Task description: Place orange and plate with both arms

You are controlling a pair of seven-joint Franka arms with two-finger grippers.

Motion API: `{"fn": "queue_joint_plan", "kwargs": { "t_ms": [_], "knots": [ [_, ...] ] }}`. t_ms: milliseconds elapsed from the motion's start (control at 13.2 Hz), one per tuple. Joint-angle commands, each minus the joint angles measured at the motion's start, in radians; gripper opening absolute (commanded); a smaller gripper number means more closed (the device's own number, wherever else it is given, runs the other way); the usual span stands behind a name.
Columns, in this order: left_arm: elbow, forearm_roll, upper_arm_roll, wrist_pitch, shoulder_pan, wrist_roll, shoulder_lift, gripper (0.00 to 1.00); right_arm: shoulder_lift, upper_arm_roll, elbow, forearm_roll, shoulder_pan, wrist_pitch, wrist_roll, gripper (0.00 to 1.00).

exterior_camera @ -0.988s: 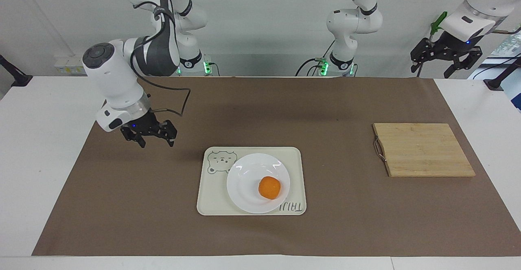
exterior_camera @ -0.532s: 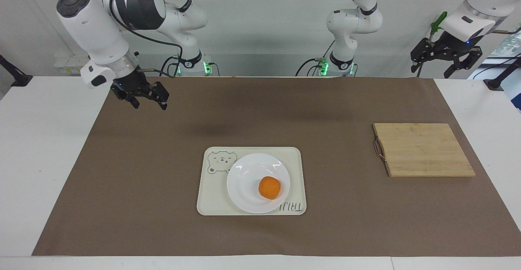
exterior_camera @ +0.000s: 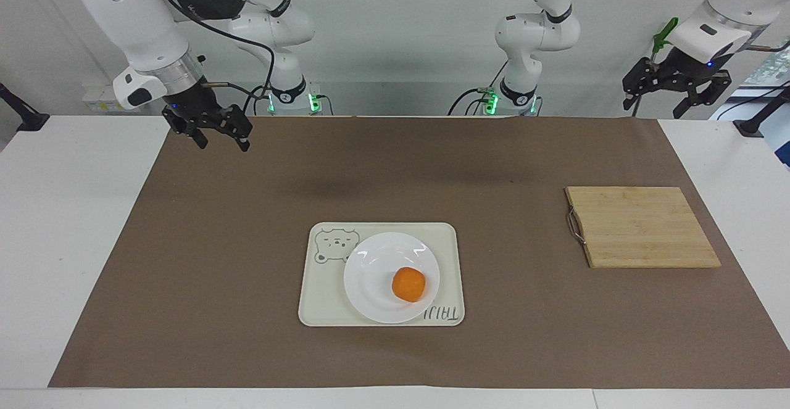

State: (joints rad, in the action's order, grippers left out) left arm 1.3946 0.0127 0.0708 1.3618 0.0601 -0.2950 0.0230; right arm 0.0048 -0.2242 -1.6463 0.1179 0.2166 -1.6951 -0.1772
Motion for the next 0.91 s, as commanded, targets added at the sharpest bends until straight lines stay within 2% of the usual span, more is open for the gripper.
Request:
{"fn": "queue_joint_plan", "kwargs": {
  "t_ms": [0, 152, 836],
  "knots": [
    [0.026, -0.017, -0.008, -0.001, -0.006, 0.010, -0.024, 1.00, 0.003, 0.009, 0.006, -0.043, 0.006, -0.003, -0.013, 1.00],
    [0.026, -0.017, -0.008, -0.001, -0.008, 0.010, -0.024, 1.00, -0.006, 0.011, 0.010, -0.079, 0.007, 0.044, -0.005, 1.00],
    [0.026, -0.017, -0.008, -0.001, -0.006, 0.010, -0.024, 1.00, -0.052, 0.016, 0.010, -0.080, -0.039, 0.098, 0.038, 1.00]
  ]
}}
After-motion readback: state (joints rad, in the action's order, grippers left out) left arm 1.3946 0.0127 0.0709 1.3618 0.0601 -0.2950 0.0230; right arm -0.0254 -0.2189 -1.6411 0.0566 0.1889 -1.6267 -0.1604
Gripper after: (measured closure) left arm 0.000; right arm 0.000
